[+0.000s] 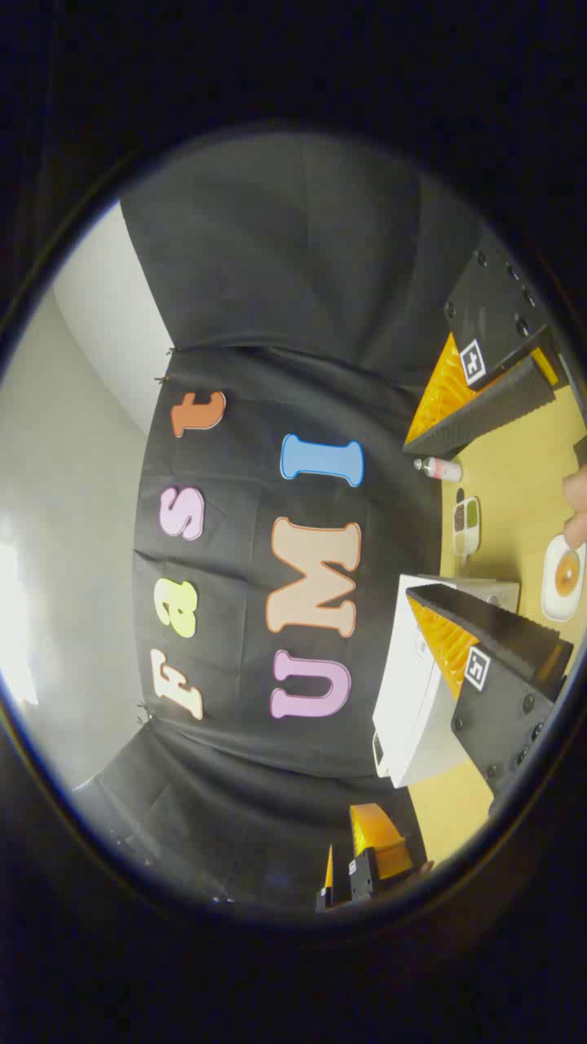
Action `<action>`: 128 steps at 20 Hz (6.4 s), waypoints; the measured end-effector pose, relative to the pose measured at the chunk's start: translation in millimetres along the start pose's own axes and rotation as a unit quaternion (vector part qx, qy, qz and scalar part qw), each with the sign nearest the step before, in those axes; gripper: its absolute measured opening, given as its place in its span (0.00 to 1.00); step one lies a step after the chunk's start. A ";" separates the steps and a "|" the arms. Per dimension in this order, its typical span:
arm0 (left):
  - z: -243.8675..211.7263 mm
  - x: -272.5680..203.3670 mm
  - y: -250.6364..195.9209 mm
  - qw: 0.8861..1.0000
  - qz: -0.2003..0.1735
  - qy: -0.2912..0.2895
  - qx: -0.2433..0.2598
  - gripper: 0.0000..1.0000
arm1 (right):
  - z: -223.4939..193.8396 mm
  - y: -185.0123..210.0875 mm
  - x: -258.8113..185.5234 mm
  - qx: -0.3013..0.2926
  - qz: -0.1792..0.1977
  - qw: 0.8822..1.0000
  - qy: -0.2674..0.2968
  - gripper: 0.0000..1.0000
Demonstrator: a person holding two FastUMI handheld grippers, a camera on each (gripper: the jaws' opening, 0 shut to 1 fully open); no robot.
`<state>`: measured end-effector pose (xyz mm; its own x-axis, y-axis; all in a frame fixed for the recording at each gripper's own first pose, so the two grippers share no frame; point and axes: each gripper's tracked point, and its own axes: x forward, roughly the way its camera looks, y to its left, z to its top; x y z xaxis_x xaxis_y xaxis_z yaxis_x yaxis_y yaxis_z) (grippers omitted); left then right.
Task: Open the microwave oven with the left hand, put the food in, and close the microwave oven.
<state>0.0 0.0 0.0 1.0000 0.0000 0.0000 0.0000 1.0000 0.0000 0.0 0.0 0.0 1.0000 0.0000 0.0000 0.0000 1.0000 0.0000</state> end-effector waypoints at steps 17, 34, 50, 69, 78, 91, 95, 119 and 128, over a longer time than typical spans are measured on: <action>-3.1 -10.1 -24.0 1.000 -0.002 0.013 0.021 0.96 | -14.8 -9.3 0.0 0.025 0.019 0.999 0.020 0.99; -14.0 10.2 -40.6 1.000 -0.012 0.011 0.021 0.96 | -20.7 -18.9 0.8 0.018 0.020 0.999 0.028 0.94; -190.2 123.3 -143.5 0.983 -0.096 0.156 0.023 0.97 | -8.4 -61.3 -27.8 -0.037 -0.028 0.998 0.032 0.94; -271.1 159.2 -167.6 0.965 -0.098 0.243 0.015 0.18 | -12.7 -100.0 -32.9 -0.042 -0.065 0.996 0.040 0.97; -267.8 156.3 -170.8 0.966 -0.113 0.235 0.003 0.06 | -12.4 -95.3 -35.3 -0.033 -0.048 0.998 0.039 0.97; -263.6 64.5 -140.6 0.960 -0.152 0.236 -0.011 0.06 | -22.0 -87.0 -21.8 -0.019 -0.036 0.998 0.048 0.97; -260.6 21.0 -112.5 0.957 -0.154 0.246 -0.005 0.06 | -22.7 -64.1 -11.4 -0.020 -0.005 0.999 0.046 0.97; -264.1 -110.6 140.1 0.966 -0.002 0.257 -0.040 0.11 | -17.3 27.6 -13.7 0.004 0.061 0.997 0.048 0.96; -260.7 -123.5 184.5 0.966 0.009 0.254 -0.052 0.55 | -37.7 41.2 -18.9 -0.020 0.064 0.996 0.057 0.97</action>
<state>-123.5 184.5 -260.7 0.8710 -0.0092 -0.4912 -0.0438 0.9944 -0.0963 -18.9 41.2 -37.7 0.9853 0.1251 -0.1168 -0.1297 0.9910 -0.0330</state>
